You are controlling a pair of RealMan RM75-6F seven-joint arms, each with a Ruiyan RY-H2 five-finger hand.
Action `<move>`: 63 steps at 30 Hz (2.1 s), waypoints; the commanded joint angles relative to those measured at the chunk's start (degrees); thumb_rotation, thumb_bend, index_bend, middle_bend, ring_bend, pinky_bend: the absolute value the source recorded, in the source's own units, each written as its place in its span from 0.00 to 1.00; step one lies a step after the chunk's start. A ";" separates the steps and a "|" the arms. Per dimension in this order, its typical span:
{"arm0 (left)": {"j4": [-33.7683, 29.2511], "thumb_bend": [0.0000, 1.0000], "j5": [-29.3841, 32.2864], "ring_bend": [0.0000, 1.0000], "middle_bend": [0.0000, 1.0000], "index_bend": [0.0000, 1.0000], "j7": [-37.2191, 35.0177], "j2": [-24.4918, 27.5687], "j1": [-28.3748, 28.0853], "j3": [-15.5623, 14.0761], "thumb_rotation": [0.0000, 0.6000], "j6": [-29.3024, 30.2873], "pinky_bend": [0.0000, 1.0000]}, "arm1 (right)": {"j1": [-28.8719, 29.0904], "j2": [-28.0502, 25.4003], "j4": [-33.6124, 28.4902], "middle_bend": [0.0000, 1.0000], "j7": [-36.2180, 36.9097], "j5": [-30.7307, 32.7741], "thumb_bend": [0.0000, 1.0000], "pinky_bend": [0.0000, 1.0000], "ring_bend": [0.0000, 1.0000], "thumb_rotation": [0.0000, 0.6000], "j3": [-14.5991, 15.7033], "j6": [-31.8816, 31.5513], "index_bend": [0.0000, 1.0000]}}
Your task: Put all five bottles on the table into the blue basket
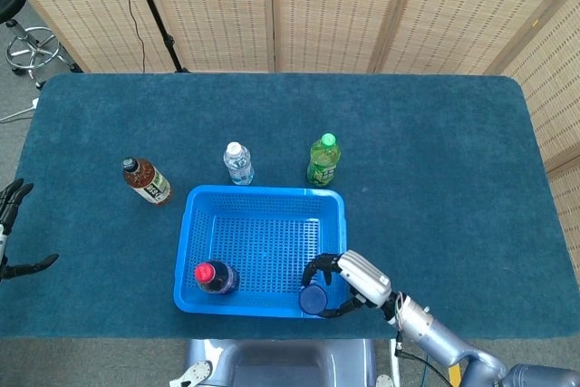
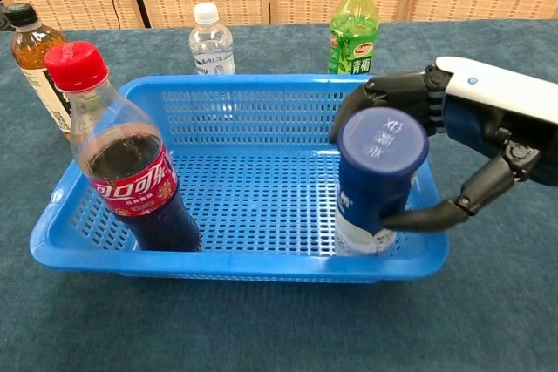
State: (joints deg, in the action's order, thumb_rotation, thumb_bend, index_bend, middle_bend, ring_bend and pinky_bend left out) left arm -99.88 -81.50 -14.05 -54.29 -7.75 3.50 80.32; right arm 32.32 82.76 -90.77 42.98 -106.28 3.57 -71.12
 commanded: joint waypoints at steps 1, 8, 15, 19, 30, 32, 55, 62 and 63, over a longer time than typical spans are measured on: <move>0.00 0.04 -0.40 0.00 0.00 0.00 -0.24 0.09 0.15 -0.06 1.00 0.25 0.00 | 0.73 -2.40 -1.58 0.02 -0.32 0.65 0.00 0.16 0.02 1.00 1.44 1.80 0.03; 0.44 0.04 -1.22 0.00 0.00 0.00 -1.35 0.22 0.44 -0.08 1.00 0.74 0.00 | -0.53 -6.57 -5.77 0.00 -2.11 3.25 0.00 0.03 0.00 1.00 0.73 -1.07 0.00; 0.52 0.04 -1.89 0.00 0.00 0.00 -2.22 0.56 1.03 -0.11 1.00 1.77 0.00 | -1.09 -12.75 -8.83 0.00 -5.05 13.12 0.00 0.02 0.00 1.00 -5.21 -1.43 0.00; 0.59 0.04 -2.03 0.00 0.00 0.00 -2.14 0.49 1.16 -0.06 1.00 2.07 0.00 | -0.17 -13.92 -5.98 0.00 -4.38 19.32 0.00 0.00 0.00 1.00 -8.27 1.48 0.00; 1.19 0.04 -1.30 0.00 0.00 0.00 -0.43 -0.73 1.78 0.85 1.00 3.99 0.00 | 6.62 -9.60 8.24 0.00 5.15 29.29 0.00 0.00 0.00 1.00 -13.04 17.84 0.00; 1.19 0.04 -1.06 0.00 0.00 0.00 -0.01 -0.88 1.64 0.85 1.00 3.59 0.00 | 8.17 -7.09 11.36 0.00 5.94 31.00 0.00 0.00 0.00 1.00 -14.08 20.53 0.00; 1.13 0.04 4.33 0.00 0.00 0.00 4.29 -2.31 0.80 2.80 1.00 1.24 0.00 | 20.89 13.53 34.07 0.00 5.41 39.51 0.00 0.00 0.00 1.00 -23.62 34.87 0.00; 1.02 0.04 5.44 0.00 0.00 0.00 5.24 -2.62 0.60 3.27 1.00 0.76 0.00 | 22.07 17.50 39.16 0.00 11.02 38.86 0.00 0.01 0.00 1.00 -25.77 36.28 0.01; 1.01 0.04 5.53 0.00 0.00 0.00 5.30 -2.68 0.54 3.29 1.00 0.59 0.00 | 22.37 18.50 40.69 0.02 10.86 38.90 0.00 0.03 0.01 1.00 -26.07 35.76 0.04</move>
State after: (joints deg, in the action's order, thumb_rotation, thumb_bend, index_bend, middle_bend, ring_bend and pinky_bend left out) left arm -98.86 -76.04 -8.80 -56.92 -7.17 6.77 80.98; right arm 53.74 98.96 -53.26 53.06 -66.92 -21.44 -35.42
